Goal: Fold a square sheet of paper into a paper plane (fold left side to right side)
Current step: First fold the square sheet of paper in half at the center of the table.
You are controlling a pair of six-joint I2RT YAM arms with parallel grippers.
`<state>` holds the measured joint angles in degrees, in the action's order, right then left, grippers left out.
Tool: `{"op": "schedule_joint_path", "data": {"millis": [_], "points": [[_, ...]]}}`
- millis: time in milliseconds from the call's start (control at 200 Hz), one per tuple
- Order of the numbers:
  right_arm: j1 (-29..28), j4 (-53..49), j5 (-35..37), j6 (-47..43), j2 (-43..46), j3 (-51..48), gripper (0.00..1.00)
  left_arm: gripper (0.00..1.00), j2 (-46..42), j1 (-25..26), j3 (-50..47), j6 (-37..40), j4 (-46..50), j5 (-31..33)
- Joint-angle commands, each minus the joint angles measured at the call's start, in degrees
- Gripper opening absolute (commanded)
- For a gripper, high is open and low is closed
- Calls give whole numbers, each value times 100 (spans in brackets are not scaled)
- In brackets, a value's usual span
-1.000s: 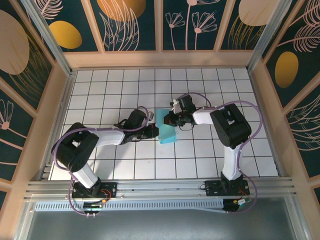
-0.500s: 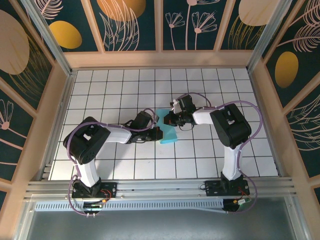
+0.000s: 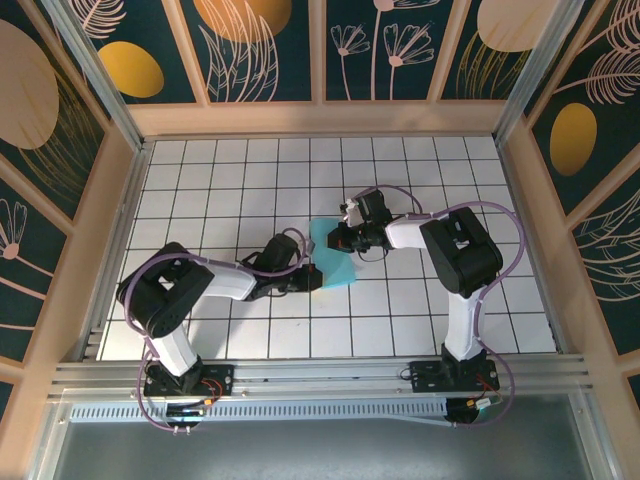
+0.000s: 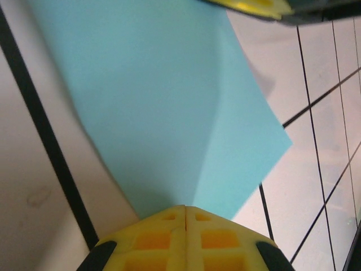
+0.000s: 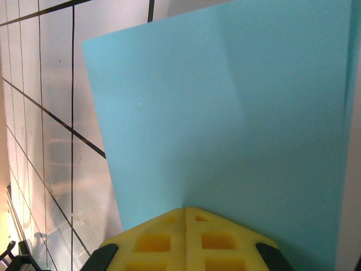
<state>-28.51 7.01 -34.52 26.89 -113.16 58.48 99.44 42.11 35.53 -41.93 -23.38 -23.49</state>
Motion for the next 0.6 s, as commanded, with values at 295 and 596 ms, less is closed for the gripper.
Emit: {"op": "schedule_joint_path", "data": {"millis": [295,596], "points": [[3,-368,376,-185,-184,-82,0,3,-728,36,-262,-36,436,-341],[-29,-282,384,-136,-140,-109,0,3,-639,-606,527,258,922,-623]]}}
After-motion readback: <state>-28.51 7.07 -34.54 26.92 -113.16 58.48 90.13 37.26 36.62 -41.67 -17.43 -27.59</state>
